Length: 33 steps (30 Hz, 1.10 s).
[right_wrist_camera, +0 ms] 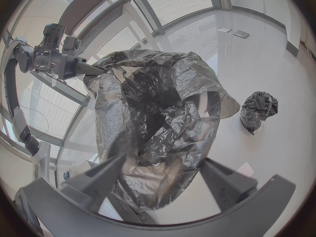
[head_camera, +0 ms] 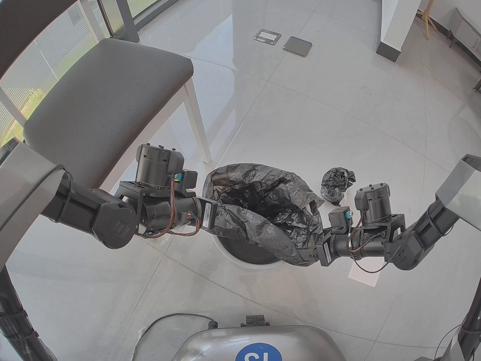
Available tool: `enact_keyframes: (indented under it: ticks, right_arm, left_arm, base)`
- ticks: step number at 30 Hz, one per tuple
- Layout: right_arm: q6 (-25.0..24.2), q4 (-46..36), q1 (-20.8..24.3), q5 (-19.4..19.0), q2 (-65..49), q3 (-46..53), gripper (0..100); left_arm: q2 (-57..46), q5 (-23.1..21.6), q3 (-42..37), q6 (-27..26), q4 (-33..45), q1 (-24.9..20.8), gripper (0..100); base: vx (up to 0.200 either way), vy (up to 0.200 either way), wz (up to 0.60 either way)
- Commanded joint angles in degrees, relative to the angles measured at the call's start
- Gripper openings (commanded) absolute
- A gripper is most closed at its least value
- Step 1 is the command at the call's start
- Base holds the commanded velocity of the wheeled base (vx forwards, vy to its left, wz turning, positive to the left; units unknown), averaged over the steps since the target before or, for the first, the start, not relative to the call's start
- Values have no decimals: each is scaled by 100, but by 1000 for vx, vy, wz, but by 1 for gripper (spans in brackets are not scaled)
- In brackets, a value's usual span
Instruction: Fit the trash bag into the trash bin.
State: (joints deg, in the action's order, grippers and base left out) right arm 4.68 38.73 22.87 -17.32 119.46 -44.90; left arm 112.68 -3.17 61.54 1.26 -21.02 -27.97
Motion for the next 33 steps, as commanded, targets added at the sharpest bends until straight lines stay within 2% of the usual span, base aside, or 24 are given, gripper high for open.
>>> enact_keyframes:
  ticks: [1, 8, 17, 21, 33]
  right_arm:
    - [6, 38, -28, -8, -28, -1, 100]
    - [42, 73, -81, -8, -362, -1, 100]
    - [103, 73, -72, -8, -625, 7, 100]
    - [147, 73, -72, -8, -678, 16, 100]
    - [165, 73, -55, 10, -722, 16, 100]
  left_arm:
    - [-70, 9, -116, -3, -8, 2, 0]
    - [-475, 18, -784, -3, -87, -51, 0]
    - [-484, 18, -1065, -3, -403, -42, 0]
    - [-598, 18, -1460, -3, -447, -42, 0]
    - [-422, -35, -1627, -99, -922, 98, 0]
  base:
    - [0, 0, 0]
    - [0, 0, 0]
    - [0, 0, 0]
    - [0, 0, 0]
    - [0, 0, 0]
